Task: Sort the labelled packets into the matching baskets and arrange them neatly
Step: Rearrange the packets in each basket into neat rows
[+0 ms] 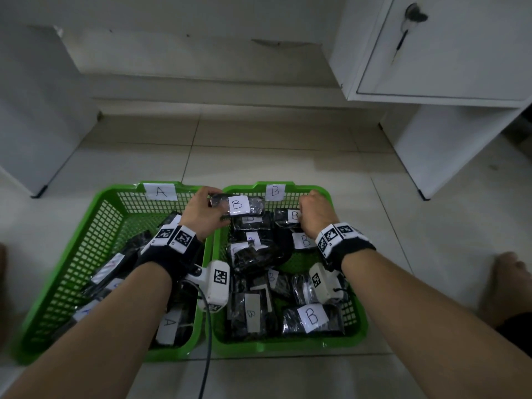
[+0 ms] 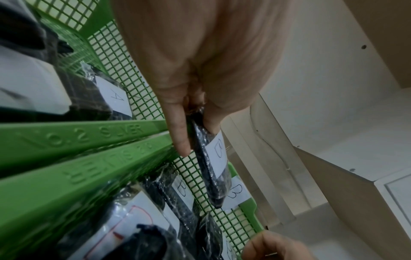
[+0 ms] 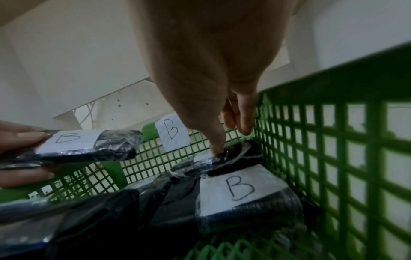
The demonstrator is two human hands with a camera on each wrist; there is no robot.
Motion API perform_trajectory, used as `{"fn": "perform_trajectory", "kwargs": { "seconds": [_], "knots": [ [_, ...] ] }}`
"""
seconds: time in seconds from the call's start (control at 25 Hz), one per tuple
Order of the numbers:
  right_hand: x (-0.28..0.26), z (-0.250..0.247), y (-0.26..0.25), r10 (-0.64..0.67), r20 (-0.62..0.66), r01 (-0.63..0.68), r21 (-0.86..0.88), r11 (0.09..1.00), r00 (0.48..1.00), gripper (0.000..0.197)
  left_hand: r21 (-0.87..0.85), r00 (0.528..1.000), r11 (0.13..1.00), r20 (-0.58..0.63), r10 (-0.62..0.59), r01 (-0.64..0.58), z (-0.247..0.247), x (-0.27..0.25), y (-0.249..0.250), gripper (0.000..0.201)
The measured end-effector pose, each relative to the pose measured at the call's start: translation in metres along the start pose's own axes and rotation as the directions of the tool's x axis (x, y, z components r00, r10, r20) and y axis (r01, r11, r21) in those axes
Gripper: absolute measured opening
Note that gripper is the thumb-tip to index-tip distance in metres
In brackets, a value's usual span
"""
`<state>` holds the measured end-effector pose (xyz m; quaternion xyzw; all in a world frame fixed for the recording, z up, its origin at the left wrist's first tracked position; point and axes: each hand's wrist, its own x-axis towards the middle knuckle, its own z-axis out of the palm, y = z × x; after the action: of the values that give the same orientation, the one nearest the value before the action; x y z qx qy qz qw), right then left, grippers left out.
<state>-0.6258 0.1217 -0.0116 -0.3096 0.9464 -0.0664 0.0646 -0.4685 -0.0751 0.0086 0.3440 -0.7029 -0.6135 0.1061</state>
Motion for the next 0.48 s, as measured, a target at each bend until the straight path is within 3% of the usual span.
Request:
{"fn": "perform_trajectory", "kwargs": {
  "seconds": [0.08, 0.24, 0.36, 0.48],
  "knots": [
    [-0.002, -0.009, -0.006, -0.047, -0.033, 0.049, 0.062, 0.997, 0.998, 0.023, -0.053, 0.999, 0.997, 0.010, -0.048, 0.048, -0.001, 0.000, 0.003, 0.040],
    [-0.009, -0.037, -0.036, -0.272, -0.031, 0.267, 0.324, 0.908, 0.962, 0.062, -0.128, 0.997, 0.991, 0.069, -0.025, 0.034, 0.000, -0.008, 0.011, 0.033],
    [-0.014, -0.046, -0.044, -0.329, -0.024, 0.320, 0.307, 0.896, 0.944, 0.050, -0.166, 0.993, 0.985, 0.119, -0.017, 0.037, 0.001, -0.015, 0.018, 0.031],
    [-0.024, -0.051, -0.032, -0.314, -0.020, 0.303, 0.335, 0.892, 0.949, 0.051, -0.228, 0.985, 0.971, 0.169, -0.029, 0.068, 0.005, -0.020, 0.028, 0.033]
  ]
}}
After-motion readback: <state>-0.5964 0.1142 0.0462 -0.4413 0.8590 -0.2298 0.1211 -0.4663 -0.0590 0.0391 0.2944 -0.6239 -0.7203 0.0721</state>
